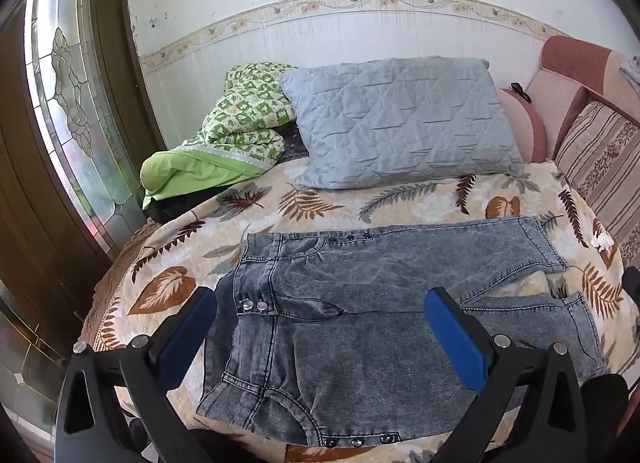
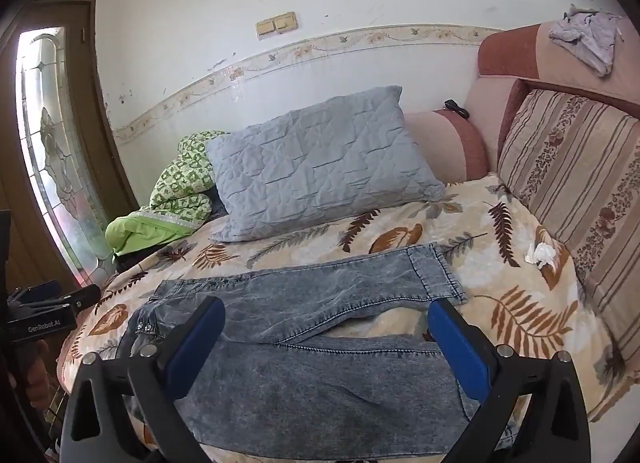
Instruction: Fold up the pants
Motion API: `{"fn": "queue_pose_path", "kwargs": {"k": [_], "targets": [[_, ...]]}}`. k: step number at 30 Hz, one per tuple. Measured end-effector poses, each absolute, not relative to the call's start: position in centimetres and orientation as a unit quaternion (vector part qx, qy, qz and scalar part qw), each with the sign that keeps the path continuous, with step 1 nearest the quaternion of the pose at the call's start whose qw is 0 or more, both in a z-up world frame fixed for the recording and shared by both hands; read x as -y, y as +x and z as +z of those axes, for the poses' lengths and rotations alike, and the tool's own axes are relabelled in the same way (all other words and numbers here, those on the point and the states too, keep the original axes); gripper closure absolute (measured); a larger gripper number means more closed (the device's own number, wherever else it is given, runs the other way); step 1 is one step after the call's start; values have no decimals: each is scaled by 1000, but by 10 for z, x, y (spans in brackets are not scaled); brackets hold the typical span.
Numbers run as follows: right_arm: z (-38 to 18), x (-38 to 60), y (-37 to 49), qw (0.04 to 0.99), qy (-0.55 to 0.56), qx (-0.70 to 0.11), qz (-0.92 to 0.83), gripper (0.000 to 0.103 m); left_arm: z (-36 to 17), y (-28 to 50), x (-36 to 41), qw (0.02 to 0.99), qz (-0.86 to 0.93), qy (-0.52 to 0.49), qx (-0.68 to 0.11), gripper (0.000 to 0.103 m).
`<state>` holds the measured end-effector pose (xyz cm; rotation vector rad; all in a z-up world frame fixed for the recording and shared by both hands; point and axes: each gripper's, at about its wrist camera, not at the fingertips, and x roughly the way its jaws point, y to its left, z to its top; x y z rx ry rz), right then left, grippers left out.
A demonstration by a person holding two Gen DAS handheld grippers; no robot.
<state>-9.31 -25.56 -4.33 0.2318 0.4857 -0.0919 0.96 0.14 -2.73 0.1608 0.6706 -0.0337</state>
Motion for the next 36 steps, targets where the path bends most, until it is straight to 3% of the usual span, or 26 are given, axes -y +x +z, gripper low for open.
{"fn": "queue_pose_path", "kwargs": {"k": [36], "targets": [[-68,200,-60,945,80,-317,-17,1,-70,6,-13,915,-3,57,-400,0]]}}
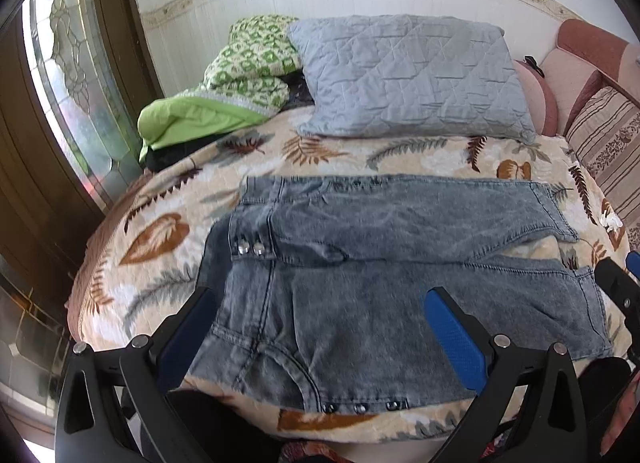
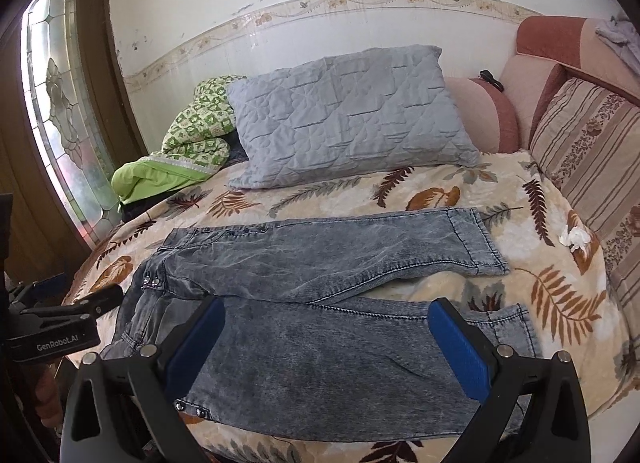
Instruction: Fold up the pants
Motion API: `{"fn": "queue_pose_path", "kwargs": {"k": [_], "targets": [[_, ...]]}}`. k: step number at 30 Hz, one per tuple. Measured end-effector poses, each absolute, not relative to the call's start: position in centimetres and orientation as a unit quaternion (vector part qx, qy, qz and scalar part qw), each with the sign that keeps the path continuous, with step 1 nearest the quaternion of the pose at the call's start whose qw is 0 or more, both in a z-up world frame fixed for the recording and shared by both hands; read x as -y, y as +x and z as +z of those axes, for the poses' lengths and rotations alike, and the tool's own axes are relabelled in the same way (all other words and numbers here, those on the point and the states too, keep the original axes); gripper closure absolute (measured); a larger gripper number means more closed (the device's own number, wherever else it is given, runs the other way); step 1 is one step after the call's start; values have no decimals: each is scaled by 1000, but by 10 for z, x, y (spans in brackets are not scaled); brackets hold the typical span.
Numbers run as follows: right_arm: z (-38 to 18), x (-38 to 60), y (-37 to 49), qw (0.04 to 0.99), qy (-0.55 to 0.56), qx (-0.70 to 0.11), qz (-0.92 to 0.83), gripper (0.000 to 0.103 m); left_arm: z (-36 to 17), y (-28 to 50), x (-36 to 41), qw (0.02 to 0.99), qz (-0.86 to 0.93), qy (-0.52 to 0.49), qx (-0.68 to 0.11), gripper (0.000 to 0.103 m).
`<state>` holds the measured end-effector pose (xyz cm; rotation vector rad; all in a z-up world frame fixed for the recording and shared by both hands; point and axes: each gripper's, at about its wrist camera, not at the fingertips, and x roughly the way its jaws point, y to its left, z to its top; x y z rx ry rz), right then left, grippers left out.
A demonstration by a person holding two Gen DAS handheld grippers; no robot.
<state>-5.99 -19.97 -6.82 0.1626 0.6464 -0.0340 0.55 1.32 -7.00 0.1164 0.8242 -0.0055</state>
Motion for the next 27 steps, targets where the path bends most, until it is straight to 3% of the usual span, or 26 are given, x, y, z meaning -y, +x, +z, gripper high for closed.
{"fn": "queue_pose_path", "kwargs": {"k": [19,27], "targets": [[-55,194,-88,954,47,-294,-23,1,-76,-68,-30,915,24,29,-401,0],[-48,189,-96,959,39,-281,-20,1,-71,-78,-13,918,-6,69,-390,0]]}}
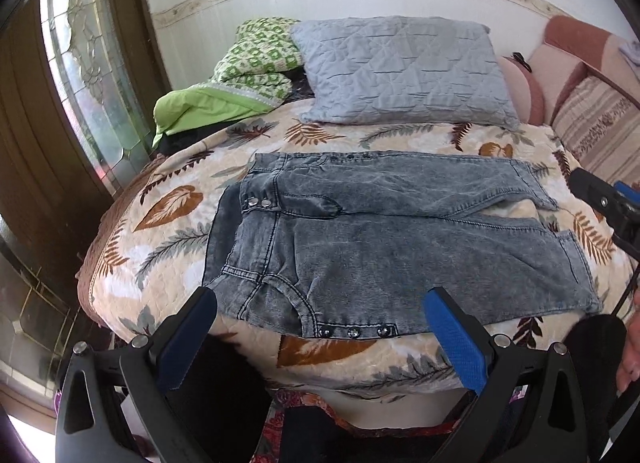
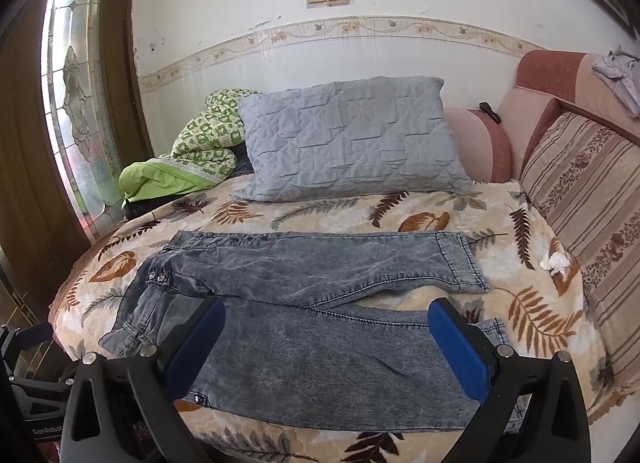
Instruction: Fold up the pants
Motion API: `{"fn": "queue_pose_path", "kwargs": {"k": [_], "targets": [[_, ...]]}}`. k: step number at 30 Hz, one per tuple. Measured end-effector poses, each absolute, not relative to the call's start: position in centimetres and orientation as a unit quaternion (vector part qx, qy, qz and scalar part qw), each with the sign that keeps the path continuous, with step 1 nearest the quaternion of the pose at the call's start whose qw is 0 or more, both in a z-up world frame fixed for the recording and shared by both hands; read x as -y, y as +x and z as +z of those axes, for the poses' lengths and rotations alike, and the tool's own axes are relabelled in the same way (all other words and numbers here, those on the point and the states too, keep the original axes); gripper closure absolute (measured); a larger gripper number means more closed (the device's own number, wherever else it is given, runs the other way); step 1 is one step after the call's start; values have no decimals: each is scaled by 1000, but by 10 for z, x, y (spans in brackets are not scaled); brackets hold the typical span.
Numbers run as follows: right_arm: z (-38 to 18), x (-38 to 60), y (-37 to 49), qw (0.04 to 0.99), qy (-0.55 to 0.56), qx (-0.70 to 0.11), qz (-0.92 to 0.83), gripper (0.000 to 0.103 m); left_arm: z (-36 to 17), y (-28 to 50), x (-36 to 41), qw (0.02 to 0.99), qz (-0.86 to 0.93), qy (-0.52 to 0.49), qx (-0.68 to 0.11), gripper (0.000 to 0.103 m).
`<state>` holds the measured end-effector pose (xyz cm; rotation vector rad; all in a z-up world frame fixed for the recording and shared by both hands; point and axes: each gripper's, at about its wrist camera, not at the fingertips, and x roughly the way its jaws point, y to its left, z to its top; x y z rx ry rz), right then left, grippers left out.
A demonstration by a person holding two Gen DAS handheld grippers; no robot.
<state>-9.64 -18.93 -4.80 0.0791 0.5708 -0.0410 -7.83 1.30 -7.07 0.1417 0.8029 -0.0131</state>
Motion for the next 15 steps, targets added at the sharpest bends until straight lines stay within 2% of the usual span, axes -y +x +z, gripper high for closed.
{"fn": "queue_pose_path", "kwargs": {"k": [10,15], "targets": [[-52,198,-95,957,52,-284,-24,1,-66,-76,-3,924,-19,93,-371,0],[-56,205,-90,955,52,-289,-32,1,-72,-61,-3,918,-17,92,-386,0]]}}
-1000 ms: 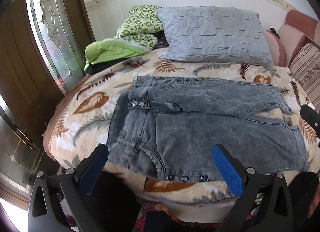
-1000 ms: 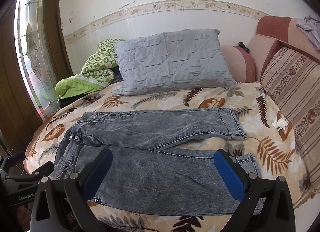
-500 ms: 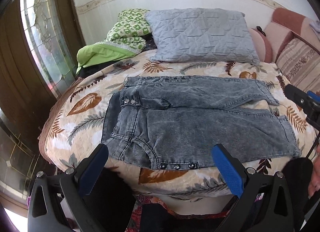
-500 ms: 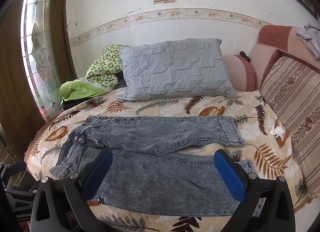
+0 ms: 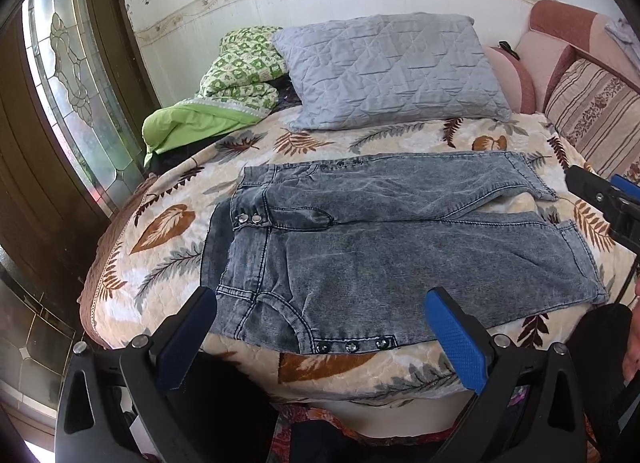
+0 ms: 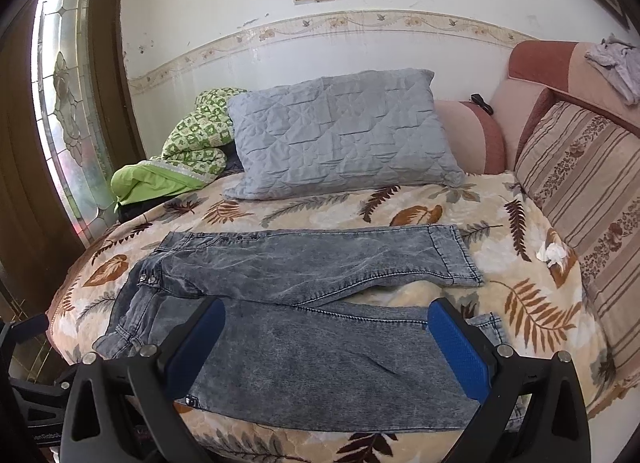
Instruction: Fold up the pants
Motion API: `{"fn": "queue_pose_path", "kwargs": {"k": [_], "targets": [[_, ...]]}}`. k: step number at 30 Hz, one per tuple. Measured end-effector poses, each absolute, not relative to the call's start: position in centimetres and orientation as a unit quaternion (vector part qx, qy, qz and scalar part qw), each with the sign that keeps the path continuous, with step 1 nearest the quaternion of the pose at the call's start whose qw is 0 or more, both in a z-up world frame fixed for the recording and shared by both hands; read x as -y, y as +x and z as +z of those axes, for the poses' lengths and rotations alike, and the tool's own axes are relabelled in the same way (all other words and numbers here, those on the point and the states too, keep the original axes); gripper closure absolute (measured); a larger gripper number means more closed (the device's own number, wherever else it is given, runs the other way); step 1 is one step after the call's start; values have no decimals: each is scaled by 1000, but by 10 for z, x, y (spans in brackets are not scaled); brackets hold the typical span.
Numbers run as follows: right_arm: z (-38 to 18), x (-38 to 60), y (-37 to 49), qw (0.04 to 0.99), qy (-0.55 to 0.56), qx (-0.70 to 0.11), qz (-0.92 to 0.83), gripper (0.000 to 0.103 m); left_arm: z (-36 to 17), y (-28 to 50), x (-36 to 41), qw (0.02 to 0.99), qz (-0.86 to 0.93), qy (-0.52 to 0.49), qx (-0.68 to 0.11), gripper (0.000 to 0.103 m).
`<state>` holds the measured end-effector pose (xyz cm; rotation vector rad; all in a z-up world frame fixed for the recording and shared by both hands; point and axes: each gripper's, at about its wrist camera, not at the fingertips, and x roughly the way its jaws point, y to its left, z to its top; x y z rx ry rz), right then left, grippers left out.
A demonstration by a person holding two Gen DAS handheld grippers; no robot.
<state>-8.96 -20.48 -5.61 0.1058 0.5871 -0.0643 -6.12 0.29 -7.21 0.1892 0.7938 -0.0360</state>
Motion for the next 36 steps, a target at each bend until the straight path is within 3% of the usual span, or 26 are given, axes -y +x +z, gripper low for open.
{"fn": "queue_pose_path", "kwargs": {"k": [11,28,36], "targets": [[-71,241,-53,945,71,-312,-65,1,-98,-2,-13,906,3,88,-415,0],[-132,457,139,884,174,-407,-151,1,-168,258,-151,845,69,-6,-531,0],[-193,494,218,847,230,-451,-160,1,-181,323,-184,821,76,-41,-564,0]]}}
